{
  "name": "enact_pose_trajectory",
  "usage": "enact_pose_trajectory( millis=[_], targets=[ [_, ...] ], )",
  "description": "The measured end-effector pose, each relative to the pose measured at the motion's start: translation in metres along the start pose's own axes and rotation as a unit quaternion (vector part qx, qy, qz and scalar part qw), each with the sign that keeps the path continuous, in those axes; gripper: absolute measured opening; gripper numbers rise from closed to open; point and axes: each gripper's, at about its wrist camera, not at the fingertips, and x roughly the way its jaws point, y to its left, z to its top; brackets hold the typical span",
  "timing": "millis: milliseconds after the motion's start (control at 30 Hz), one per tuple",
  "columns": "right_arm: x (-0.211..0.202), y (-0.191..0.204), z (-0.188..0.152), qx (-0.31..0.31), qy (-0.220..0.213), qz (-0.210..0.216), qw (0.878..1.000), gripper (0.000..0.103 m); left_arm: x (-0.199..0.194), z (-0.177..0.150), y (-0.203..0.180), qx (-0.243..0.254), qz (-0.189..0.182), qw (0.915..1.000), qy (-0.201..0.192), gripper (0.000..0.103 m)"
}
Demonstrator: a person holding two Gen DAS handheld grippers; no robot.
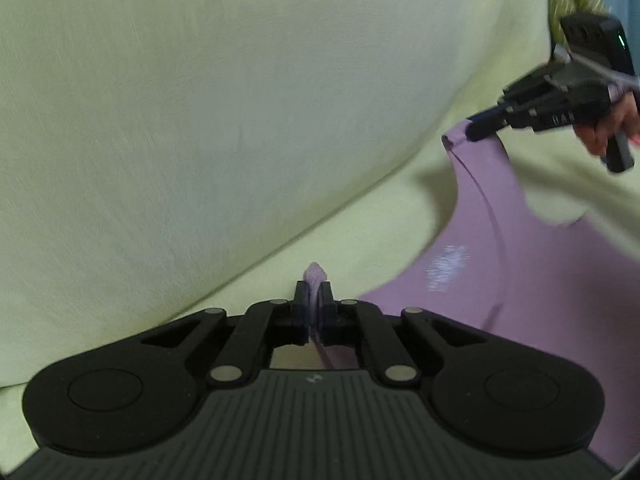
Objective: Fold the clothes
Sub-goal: 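Lift the top's side edge with both grippers and fold it lengthwise over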
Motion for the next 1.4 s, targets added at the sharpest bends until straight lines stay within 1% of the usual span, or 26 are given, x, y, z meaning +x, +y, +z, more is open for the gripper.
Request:
enact_pose_trajectory(
  millis=[100, 200, 267, 300, 333, 400, 433, 500, 533, 567, 633, 667, 700, 800, 867, 900, 967, 1033, 1067, 1133, 1200, 1233, 1267, 1300, 1333, 1400],
  targets=[
    [-0.058, 0.045, -0.015, -0.055, -0.036, 0.0, 0.998, 0.002, -0.059, -0.008, -0.026, -0.014, 0.004, 0.999, -0.041, 0.003],
    [-0.116, 0.09, -0.03, -0.11, -0.071, 0.0, 0.991, 0.003, -0.123, -0.034, -0.069, -0.017, -0.007, 0.9968, -0.078, 0.003],
    [-0.142, 0.126, -0.054, -0.136, -0.072, 0.002, 0.988, 0.003, -0.162, -0.061, -0.104, -0.014, -0.018, 0.9956, -0.091, 0.003],
    [-0.151, 0.143, -0.07, -0.147, -0.059, 0.002, 0.987, 0.003, -0.178, -0.076, -0.123, -0.01, -0.018, 0.9954, -0.094, 0.003],
    [-0.16, 0.159, -0.086, -0.159, -0.042, -0.001, 0.986, 0.004, -0.189, -0.091, -0.142, -0.003, -0.02, 0.9957, -0.09, 0.003],
    [-0.177, 0.191, -0.12, -0.183, -0.006, -0.005, 0.983, 0.013, -0.205, -0.122, -0.18, 0.015, -0.02, 0.9971, -0.072, 0.008],
    [-0.186, 0.207, -0.137, -0.194, 0.011, -0.008, 0.981, 0.023, -0.21, -0.138, -0.198, 0.026, -0.018, 0.9979, -0.058, 0.01],
    [-0.198, 0.238, -0.164, -0.222, 0.046, -0.028, 0.974, 0.025, -0.219, -0.17, -0.234, 0.047, -0.01, 0.9986, -0.024, 0.012],
    [-0.204, 0.252, -0.174, -0.237, 0.056, -0.041, 0.969, 0.025, -0.221, -0.182, -0.252, 0.064, -0.002, 0.9979, -0.008, 0.013],
    [-0.21, 0.266, -0.183, -0.251, 0.065, -0.054, 0.964, 0.025, -0.223, -0.189, -0.265, 0.09, 0.017, 0.9958, -0.001, 0.013],
    [-0.216, 0.287, -0.192, -0.284, 0.068, -0.09, 0.952, 0.031, -0.226, -0.203, -0.292, 0.141, 0.054, 0.9884, 0.011, 0.013],
    [-0.218, 0.296, -0.195, -0.3, 0.067, -0.11, 0.945, 0.033, -0.227, -0.211, -0.306, 0.167, 0.073, 0.9831, 0.017, 0.013],
    [-0.218, 0.302, -0.198, -0.324, 0.067, -0.132, 0.934, 0.035, -0.225, -0.21, -0.309, 0.189, 0.086, 0.9779, 0.018, 0.016],
    [-0.204, 0.313, -0.21, -0.406, 0.075, -0.186, 0.892, 0.036, -0.217, -0.208, -0.319, 0.256, 0.126, 0.9584, 0.02, 0.031],
    [-0.2, 0.303, -0.222, -0.435, 0.086, -0.2, 0.873, 0.036, -0.212, -0.207, -0.326, 0.299, 0.151, 0.9419, 0.021, 0.031],
    [-0.196, 0.301, -0.226, -0.443, 0.088, -0.205, 0.868, 0.036, -0.209, -0.207, -0.329, 0.32, 0.164, 0.9327, 0.021, 0.031],
    [-0.188, 0.293, -0.231, -0.452, 0.095, -0.212, 0.861, 0.034, -0.196, -0.213, -0.335, 0.371, 0.182, 0.9101, 0.033, 0.031],
    [-0.181, 0.288, -0.235, -0.462, 0.103, -0.215, 0.854, 0.034, -0.187, -0.221, -0.335, 0.408, 0.192, 0.8913, 0.048, 0.03],
    [-0.176, 0.286, -0.236, -0.47, 0.107, -0.216, 0.849, 0.034, -0.183, -0.225, -0.336, 0.43, 0.196, 0.88, 0.049, 0.029],
    [-0.17, 0.283, -0.24, -0.486, 0.108, -0.215, 0.84, 0.031, -0.177, -0.234, -0.339, 0.473, 0.204, 0.8559, 0.051, 0.026],
    [-0.165, 0.28, -0.242, -0.497, 0.106, -0.214, 0.834, 0.027, -0.172, -0.238, -0.341, 0.503, 0.21, 0.8365, 0.052, 0.025],
    [-0.163, 0.278, -0.242, -0.501, 0.105, -0.213, 0.832, 0.023, -0.169, -0.24, -0.342, 0.519, 0.214, 0.8255, 0.052, 0.024],
    [-0.162, 0.277, -0.242, -0.506, 0.107, -0.211, 0.829, 0.014, -0.167, -0.242, -0.343, 0.535, 0.218, 0.8142, 0.053, 0.022],
    [-0.162, 0.275, -0.243, -0.509, 0.107, -0.209, 0.828, 0.003, -0.165, -0.245, -0.344, 0.55, 0.216, 0.8051, 0.058, 0.016],
    [-0.162, 0.274, -0.242, -0.51, 0.107, -0.208, 0.828, 0.0, -0.164, -0.248, -0.345, 0.563, 0.213, 0.7957, 0.063, 0.006],
    [-0.172, 0.275, -0.239, -0.506, 0.094, -0.217, 0.83, 0.0, -0.171, -0.249, -0.352, 0.547, 0.212, 0.8074, 0.06, 0.003]
  ],
)
